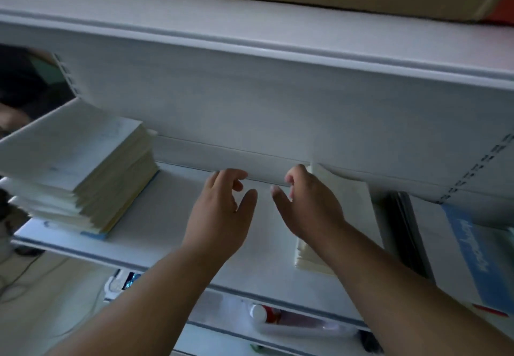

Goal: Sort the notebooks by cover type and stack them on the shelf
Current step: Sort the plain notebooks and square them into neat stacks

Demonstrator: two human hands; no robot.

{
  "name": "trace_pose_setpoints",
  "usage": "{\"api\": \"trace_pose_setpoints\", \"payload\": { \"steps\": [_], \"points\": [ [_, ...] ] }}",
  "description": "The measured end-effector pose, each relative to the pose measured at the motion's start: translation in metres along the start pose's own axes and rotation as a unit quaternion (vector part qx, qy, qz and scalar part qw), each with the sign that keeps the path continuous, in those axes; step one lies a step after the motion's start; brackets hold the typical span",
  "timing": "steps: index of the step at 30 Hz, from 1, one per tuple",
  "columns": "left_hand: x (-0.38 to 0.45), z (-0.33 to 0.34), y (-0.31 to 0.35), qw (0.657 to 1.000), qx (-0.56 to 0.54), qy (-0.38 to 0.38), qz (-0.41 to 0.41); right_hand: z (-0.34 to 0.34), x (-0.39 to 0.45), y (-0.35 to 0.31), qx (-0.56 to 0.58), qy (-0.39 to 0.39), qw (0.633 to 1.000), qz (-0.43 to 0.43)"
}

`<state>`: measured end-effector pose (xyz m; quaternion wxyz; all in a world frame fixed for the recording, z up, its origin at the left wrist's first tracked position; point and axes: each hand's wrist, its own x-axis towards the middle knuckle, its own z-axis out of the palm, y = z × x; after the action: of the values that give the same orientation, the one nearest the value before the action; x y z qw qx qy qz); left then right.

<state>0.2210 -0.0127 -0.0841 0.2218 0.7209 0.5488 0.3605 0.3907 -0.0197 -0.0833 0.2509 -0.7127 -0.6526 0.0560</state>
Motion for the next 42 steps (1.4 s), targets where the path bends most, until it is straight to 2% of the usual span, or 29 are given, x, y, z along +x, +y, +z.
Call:
{"api": "trace_pose_setpoints", "payload": {
  "steps": [8, 12, 17, 22, 26, 33, 36, 39, 41, 42],
  "points": [
    [0.017, -0.127, -0.066, 0.984, -0.035, 0.174, -0.007, 0.067, 0.038, -0.121, 0.140, -0.072, 0.988, -0.005],
    [0.031, -0.185, -0.104, 0.980, -0.033, 0.196, -0.018, 0.098, 0.058, -0.197, 0.164, -0.101, 0.981, 0.011],
    [0.035, -0.236, -0.148, 0.983, -0.027, 0.180, -0.035, 0.138, 0.087, -0.274, 0.085, -0.111, 0.987, 0.079],
    [0.036, -0.270, -0.178, 0.986, -0.030, 0.154, -0.049, 0.153, 0.088, -0.278, 0.068, -0.120, 0.983, 0.120],
    [0.037, -0.289, -0.193, 0.985, -0.032, 0.161, -0.052, 0.134, 0.083, -0.269, 0.051, -0.059, 0.988, 0.135],
    [0.032, -0.295, -0.199, 0.990, 0.039, 0.081, -0.107, 0.138, 0.071, -0.281, 0.206, 0.032, 0.962, 0.175],
    [0.029, -0.297, -0.198, 0.990, 0.045, 0.068, -0.112, 0.138, 0.068, -0.291, 0.086, 0.012, 0.984, 0.153],
    [0.026, -0.298, -0.197, 0.990, 0.029, 0.069, -0.118, 0.131, 0.063, -0.291, -0.029, 0.047, 0.990, 0.129],
    [0.023, -0.299, -0.195, 0.990, 0.021, 0.071, -0.120, 0.125, 0.059, -0.286, -0.009, 0.093, 0.988, 0.120],
    [0.022, -0.299, -0.195, 0.990, 0.019, 0.070, -0.121, 0.122, 0.057, -0.285, 0.048, 0.109, 0.985, 0.124]
  ]
}}
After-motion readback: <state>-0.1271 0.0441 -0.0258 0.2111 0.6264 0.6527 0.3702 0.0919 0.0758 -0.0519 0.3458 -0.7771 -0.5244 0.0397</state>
